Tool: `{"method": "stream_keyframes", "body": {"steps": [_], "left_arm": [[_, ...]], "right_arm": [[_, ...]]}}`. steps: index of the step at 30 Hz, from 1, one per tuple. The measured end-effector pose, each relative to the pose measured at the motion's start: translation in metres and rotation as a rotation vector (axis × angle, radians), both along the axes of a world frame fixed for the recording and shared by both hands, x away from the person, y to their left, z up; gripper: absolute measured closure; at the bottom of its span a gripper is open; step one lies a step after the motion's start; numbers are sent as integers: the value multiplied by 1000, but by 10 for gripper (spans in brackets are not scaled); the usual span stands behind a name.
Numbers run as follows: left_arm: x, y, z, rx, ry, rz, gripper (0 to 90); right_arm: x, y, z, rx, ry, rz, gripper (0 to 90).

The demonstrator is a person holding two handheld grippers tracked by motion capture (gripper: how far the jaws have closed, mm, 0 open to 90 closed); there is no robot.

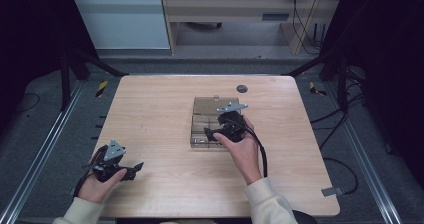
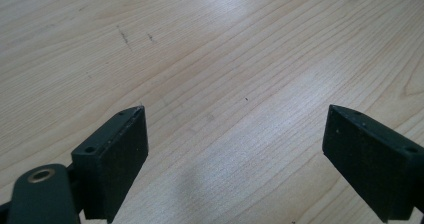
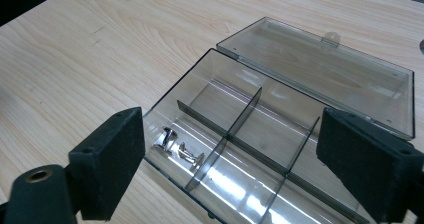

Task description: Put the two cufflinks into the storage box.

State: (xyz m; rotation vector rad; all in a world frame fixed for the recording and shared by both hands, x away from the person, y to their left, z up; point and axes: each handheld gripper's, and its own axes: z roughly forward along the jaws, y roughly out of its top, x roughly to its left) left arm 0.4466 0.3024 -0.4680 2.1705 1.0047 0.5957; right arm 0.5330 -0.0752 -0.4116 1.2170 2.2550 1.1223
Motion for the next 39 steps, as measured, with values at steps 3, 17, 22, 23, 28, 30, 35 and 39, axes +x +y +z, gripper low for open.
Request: {"method": "stream_keyframes", "body": {"steps": [3,17,22,23,28,30,35,39], "left_arm": [[0,0,0,-2,1,2,97],[1,0,-1,-17,6,-2,59],[2,0,-2,-26,6,4,53],[2,1,-2,-23,7,3,52],[2,3,-1,-34,6,11,52],[2,3,-1,-33,5,12,53],[2,3,-1,-29,-2,16,53],[1,6,0,-32,-10,28,53]], "right_arm": [[-3,-3,1,-13,-10,-10,88],[-19,-18,0,-32,-35,-23,61],[-24,-29,-2,-31,-36,-32,60],[-26,-32,-2,-29,-36,-36,62],[-32,-42,-3,-44,-34,-51,75],[-35,-46,-4,-52,-31,-57,82],[-39,-55,-8,-75,-15,-58,86],[-40,-63,-14,-100,2,-55,87]]}}
